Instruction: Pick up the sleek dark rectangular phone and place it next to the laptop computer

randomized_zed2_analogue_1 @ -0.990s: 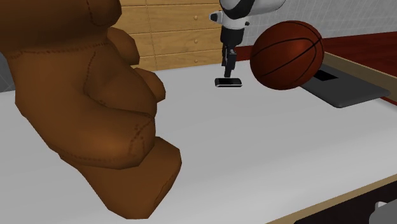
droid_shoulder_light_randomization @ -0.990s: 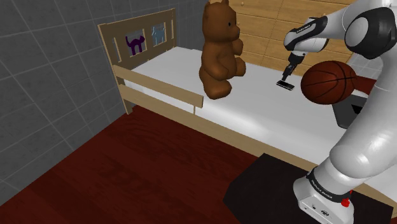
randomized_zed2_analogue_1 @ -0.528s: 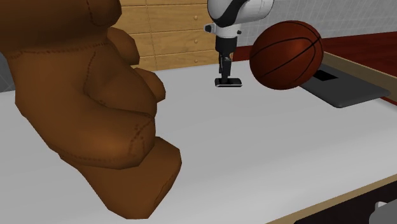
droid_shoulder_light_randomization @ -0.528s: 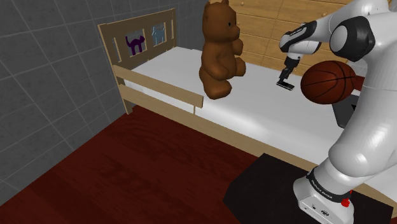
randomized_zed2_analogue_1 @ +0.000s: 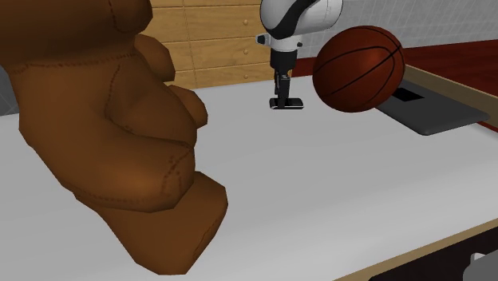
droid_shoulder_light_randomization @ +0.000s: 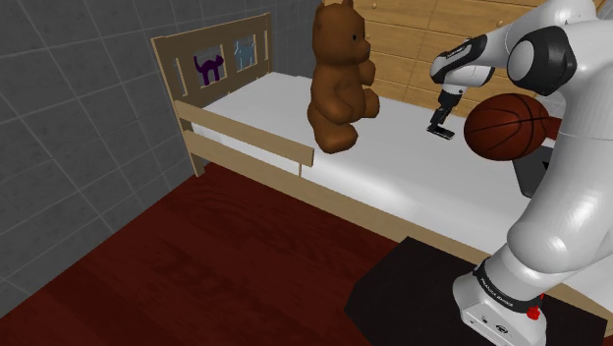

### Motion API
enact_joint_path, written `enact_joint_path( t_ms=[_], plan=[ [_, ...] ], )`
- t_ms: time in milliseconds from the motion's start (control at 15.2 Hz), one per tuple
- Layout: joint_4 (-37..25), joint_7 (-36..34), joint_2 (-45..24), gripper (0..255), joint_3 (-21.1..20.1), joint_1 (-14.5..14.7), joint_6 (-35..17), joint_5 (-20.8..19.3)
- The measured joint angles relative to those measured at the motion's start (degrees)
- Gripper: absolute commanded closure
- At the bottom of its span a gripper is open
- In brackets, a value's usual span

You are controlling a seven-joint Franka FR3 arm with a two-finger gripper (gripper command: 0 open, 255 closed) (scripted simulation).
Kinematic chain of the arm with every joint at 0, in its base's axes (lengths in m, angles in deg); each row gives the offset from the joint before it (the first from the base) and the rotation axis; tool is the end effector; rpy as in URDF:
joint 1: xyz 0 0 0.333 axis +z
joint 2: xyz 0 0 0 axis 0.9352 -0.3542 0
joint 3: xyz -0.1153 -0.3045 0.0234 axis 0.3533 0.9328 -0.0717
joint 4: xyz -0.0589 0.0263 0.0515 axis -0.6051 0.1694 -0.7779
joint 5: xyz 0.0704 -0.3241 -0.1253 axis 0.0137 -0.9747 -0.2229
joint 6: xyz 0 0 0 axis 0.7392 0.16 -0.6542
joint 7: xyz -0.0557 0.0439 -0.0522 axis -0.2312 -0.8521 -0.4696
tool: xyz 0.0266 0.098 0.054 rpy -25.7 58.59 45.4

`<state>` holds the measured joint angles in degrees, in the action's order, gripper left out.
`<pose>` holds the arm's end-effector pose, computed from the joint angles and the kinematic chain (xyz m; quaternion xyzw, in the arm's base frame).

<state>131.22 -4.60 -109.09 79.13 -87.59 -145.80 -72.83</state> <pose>0.4489 -0.4160 0.3642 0.9981 0.0607 -0.0015 0.0073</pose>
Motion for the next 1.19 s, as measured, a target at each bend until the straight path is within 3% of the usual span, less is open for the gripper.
enact_joint_path(
  t_ms=[660,1188],
  plan=[
    [0.0,0.0,0.0,255,0.0,0.0,0.0,0.0],
    [-2.3,-1.0,2.4,255,0.7,0.5,4.4,-1.5]
  ],
)
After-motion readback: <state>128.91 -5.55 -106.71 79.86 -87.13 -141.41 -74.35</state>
